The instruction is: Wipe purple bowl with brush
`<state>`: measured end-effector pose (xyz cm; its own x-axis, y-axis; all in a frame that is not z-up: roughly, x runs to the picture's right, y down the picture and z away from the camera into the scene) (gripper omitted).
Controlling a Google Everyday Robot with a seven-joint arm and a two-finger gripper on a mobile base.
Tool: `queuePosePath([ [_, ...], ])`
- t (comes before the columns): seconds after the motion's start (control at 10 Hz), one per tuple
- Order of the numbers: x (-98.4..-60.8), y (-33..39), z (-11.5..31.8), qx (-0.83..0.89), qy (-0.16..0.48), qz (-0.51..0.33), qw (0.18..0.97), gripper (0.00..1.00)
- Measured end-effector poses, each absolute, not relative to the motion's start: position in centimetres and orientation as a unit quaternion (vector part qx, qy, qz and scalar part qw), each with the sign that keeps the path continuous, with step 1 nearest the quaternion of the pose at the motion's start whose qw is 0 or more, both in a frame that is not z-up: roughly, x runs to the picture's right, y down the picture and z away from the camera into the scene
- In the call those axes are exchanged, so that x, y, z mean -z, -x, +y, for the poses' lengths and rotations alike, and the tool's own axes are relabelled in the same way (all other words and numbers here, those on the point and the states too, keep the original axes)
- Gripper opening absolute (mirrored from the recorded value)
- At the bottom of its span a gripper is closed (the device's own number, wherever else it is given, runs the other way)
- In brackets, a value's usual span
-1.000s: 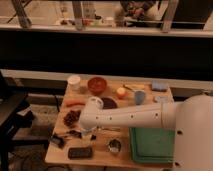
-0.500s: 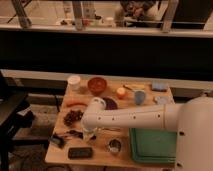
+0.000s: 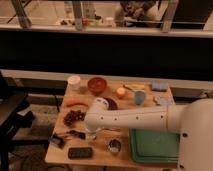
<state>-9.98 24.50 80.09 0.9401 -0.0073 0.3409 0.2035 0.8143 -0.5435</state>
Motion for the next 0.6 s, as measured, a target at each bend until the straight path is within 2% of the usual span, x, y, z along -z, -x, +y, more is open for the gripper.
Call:
queuePosePath([
  [0.6,-80.18,9.56,25.16,0.045,0.309,-0.160,0.936,0.56],
])
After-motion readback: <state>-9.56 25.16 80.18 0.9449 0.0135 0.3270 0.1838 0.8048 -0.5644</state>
